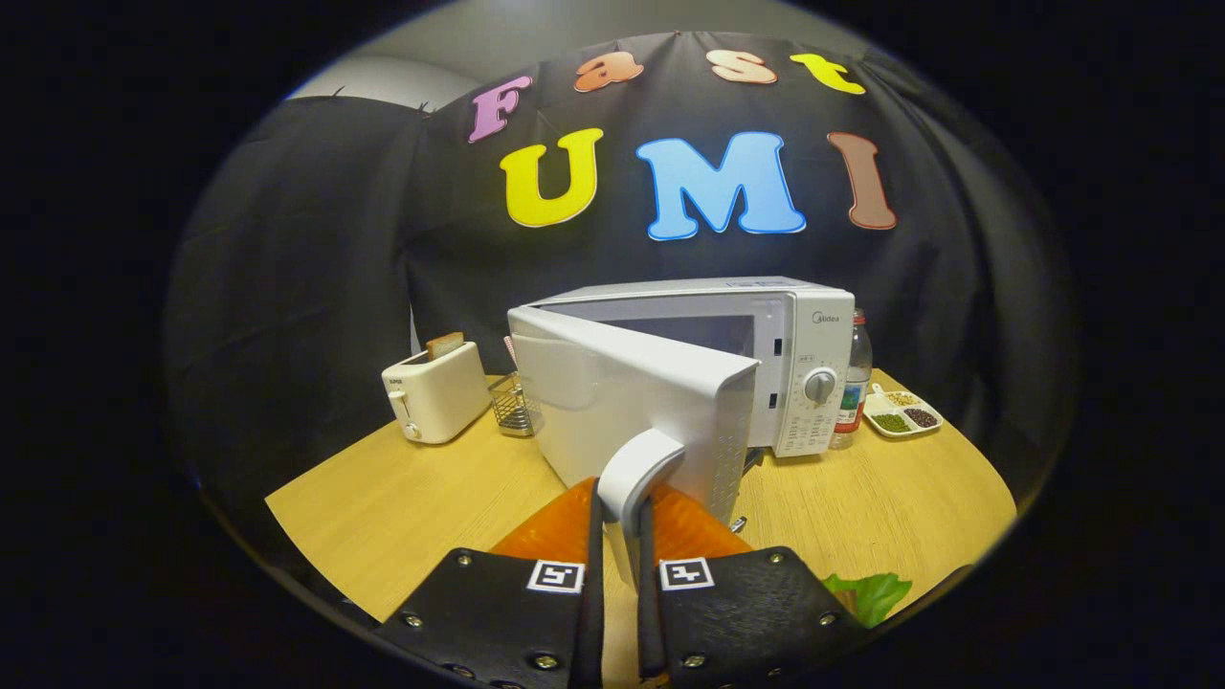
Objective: Open the microwave, put the food inside, and close the microwave door.
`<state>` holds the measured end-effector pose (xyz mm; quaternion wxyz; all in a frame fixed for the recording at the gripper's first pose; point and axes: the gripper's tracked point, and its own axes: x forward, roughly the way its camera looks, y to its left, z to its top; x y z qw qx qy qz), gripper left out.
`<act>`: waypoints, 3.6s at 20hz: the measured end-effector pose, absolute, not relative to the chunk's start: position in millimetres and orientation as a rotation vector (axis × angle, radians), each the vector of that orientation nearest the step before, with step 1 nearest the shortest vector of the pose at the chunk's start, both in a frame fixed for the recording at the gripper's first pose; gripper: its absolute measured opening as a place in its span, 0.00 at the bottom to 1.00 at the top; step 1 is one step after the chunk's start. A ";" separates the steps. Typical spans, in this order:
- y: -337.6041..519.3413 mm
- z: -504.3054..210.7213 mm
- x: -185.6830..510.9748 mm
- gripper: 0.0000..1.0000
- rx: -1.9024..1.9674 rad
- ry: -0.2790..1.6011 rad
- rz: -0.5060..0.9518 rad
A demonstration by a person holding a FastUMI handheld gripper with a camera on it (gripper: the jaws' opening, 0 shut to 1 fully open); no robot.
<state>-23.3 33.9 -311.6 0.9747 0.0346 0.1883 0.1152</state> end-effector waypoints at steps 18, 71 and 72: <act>219.9 -312.5 -75.7 0.16 -0.047 0.202 -0.007; -113.5 -384.9 -151.1 0.37 0.469 0.324 0.230; -113.5 -383.7 -150.3 0.36 0.474 0.326 0.238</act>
